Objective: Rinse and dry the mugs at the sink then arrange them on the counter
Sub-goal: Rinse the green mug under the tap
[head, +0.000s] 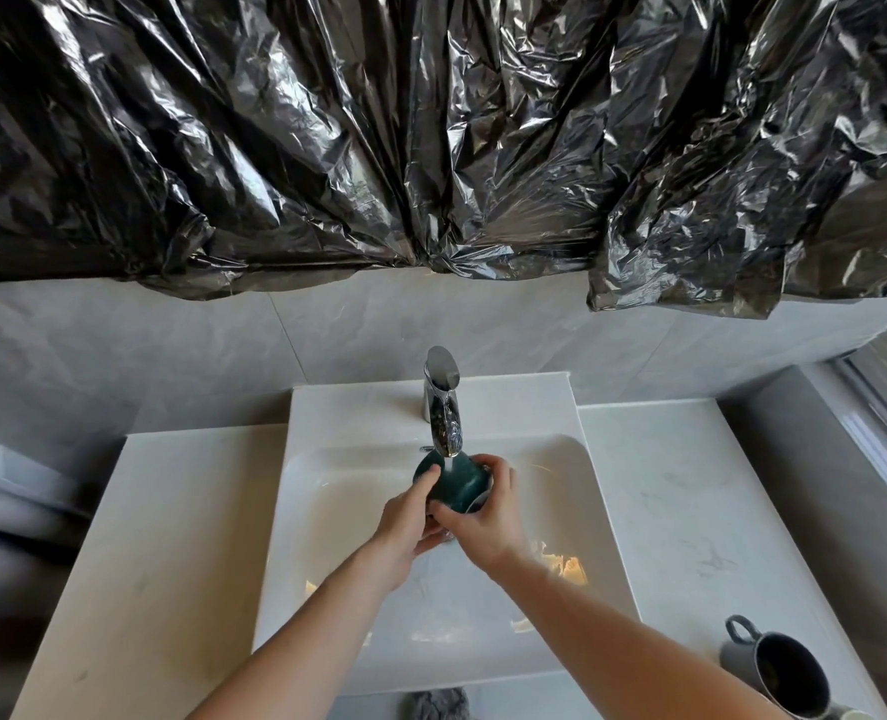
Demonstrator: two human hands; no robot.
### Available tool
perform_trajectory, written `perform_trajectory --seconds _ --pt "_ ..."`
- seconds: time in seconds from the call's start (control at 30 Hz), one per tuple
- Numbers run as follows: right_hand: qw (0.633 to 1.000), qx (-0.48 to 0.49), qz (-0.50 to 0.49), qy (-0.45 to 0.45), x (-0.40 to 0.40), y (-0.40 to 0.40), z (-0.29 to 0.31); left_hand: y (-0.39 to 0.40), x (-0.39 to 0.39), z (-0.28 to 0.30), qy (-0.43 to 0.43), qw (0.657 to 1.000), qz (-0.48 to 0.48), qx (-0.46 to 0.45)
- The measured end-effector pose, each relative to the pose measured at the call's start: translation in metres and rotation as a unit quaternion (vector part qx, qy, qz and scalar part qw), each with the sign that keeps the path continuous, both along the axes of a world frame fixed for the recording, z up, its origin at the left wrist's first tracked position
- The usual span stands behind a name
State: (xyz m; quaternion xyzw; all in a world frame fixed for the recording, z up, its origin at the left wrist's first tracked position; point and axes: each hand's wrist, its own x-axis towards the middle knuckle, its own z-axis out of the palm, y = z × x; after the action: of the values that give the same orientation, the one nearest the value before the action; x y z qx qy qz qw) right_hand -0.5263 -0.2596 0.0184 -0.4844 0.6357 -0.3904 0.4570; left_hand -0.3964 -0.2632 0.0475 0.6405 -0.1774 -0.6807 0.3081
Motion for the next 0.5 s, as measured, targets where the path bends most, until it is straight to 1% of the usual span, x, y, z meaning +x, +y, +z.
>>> perform_trajectory --seconds 0.1,0.23,0.3,0.4,0.43,0.5 --pt "0.999 -0.015 0.034 0.039 0.000 0.002 -0.001 -0.001 -0.007 -0.003 0.034 0.999 0.013 0.014" --pt "0.998 -0.015 0.057 0.035 -0.001 0.004 -0.004 -0.003 -0.014 -0.009 0.034 0.999 0.017 0.022" --pt "0.999 -0.014 0.053 0.004 -0.003 0.005 -0.004 -0.003 -0.014 -0.010 0.024 0.999 0.029 0.023" --pt "0.997 0.017 -0.008 -0.079 -0.005 0.006 -0.002 -0.004 -0.007 -0.013 0.043 0.998 0.050 0.020" --pt "0.994 0.034 -0.029 -0.098 -0.006 0.006 0.000 -0.004 -0.006 -0.014 0.049 0.997 0.055 0.018" --pt "0.984 0.106 -0.045 -0.138 -0.007 0.005 0.003 -0.003 -0.007 -0.015 0.036 0.998 0.055 0.011"
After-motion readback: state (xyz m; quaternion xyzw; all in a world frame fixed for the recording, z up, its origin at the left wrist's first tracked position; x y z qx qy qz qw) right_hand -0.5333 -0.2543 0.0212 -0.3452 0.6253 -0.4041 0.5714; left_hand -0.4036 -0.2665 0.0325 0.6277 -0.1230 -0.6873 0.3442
